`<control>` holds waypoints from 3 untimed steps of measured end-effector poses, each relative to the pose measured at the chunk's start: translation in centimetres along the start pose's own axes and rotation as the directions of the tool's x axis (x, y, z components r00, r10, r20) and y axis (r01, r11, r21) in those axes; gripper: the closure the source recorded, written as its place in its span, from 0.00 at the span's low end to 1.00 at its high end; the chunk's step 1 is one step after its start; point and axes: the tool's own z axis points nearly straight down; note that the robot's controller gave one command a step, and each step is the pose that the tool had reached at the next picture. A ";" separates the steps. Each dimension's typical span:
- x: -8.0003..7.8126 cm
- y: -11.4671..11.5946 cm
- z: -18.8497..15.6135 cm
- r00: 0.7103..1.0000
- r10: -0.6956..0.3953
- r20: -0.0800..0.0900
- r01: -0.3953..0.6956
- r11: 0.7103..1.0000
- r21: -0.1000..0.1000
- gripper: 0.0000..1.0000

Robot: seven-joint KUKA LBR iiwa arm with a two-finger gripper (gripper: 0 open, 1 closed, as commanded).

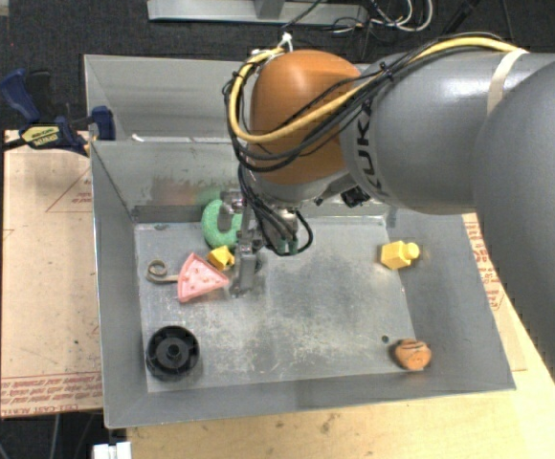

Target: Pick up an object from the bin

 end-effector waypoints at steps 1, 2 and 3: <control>-0.1 -0.1 -0.5 1.000 0.003 0.007 -0.003 1.000 -0.001 0.00; -0.2 0.5 2.3 0.997 -0.076 0.013 0.076 0.997 0.000 0.00; -0.3 2.1 7.5 0.945 -0.327 0.010 0.327 0.945 0.002 0.00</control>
Offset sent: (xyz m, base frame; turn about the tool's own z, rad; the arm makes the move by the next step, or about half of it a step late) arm -0.0053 0.0209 -0.1069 -0.2899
